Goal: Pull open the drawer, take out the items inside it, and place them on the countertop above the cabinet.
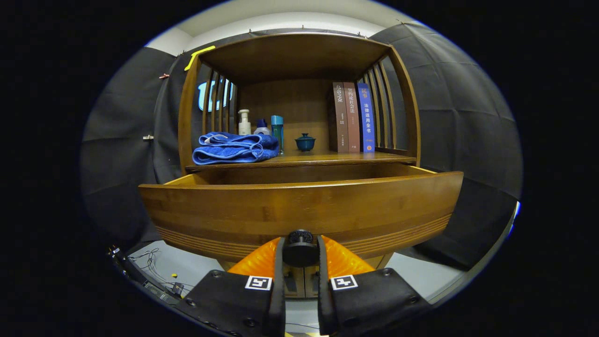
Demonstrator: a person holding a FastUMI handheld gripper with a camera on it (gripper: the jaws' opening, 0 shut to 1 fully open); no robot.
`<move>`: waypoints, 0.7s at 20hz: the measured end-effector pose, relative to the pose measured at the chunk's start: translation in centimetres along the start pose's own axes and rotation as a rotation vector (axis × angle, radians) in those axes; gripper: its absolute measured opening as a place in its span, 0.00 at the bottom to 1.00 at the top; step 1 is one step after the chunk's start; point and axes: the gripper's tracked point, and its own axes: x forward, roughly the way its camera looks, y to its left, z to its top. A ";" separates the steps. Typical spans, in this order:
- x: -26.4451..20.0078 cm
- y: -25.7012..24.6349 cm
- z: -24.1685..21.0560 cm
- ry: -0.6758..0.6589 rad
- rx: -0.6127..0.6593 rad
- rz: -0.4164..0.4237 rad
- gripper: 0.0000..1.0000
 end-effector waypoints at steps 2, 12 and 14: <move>-1.3 0.0 -0.5 0.007 -0.004 0.001 0.31; -3.8 0.1 -1.4 0.022 -0.013 0.014 0.32; -4.3 -0.4 -1.5 0.023 0.000 0.005 0.54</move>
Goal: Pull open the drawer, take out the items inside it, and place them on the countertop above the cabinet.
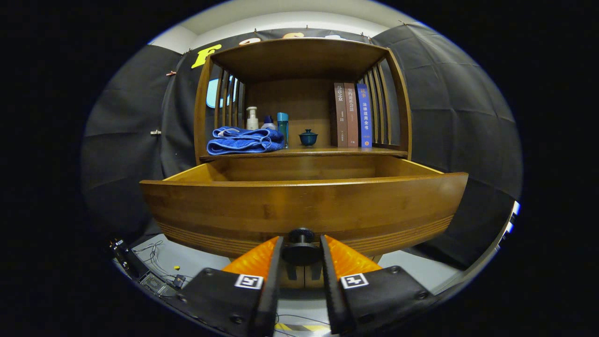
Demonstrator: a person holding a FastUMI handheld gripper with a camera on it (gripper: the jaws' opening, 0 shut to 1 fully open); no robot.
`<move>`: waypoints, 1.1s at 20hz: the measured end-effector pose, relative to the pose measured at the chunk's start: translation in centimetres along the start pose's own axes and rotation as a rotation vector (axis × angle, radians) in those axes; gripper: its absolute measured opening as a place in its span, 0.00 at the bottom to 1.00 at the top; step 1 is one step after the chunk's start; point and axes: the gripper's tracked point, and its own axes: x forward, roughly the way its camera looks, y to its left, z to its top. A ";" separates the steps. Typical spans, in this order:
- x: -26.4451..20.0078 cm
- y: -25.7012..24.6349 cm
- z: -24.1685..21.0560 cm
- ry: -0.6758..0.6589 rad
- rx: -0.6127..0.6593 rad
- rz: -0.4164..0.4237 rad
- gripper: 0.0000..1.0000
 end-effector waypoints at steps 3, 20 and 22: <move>-1.3 -0.7 1.8 -0.040 0.027 -0.018 0.87; 9.2 -1.3 10.8 0.425 0.056 0.069 0.99; 11.2 -0.9 9.1 0.534 0.042 0.074 0.99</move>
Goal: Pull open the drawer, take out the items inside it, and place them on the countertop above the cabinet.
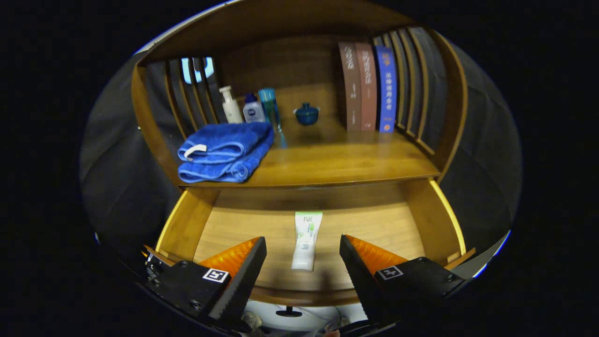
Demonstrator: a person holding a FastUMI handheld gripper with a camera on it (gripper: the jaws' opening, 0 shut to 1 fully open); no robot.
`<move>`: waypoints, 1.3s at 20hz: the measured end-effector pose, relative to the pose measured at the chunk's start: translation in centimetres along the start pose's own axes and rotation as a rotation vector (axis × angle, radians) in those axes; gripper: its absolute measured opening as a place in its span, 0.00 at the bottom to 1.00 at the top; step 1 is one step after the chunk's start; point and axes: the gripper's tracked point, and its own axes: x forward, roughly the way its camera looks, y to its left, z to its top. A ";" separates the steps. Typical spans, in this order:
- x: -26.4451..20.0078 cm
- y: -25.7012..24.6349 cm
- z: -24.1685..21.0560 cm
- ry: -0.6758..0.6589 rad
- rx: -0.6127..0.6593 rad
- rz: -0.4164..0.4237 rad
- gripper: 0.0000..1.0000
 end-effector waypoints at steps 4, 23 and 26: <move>4.7 0.9 -0.8 0.152 -0.042 0.001 0.98; 7.6 1.0 -7.0 0.438 0.053 -0.035 0.30; 5.1 1.1 -6.9 0.417 0.039 -0.030 0.30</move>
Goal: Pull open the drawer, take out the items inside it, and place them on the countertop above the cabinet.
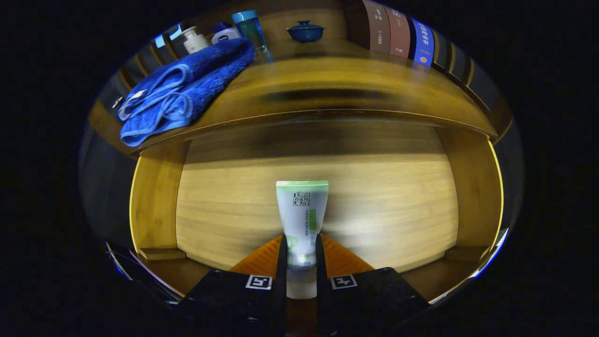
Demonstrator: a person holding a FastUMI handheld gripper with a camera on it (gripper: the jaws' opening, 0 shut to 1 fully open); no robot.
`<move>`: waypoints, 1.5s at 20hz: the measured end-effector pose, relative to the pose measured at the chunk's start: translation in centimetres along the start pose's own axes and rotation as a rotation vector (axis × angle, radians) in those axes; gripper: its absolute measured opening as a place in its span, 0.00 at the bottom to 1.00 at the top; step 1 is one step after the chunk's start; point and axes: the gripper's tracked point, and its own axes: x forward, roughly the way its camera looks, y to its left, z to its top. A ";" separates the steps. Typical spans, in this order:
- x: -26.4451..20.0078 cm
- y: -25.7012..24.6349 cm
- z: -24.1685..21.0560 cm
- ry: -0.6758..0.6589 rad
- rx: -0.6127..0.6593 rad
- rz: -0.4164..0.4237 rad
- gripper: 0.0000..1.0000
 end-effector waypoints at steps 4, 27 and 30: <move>-3.5 -0.3 1.2 -0.046 0.012 -0.010 0.30; -2.6 0.7 20.6 -0.017 0.048 -0.092 0.30; -1.8 0.7 20.6 0.003 0.063 -0.083 0.33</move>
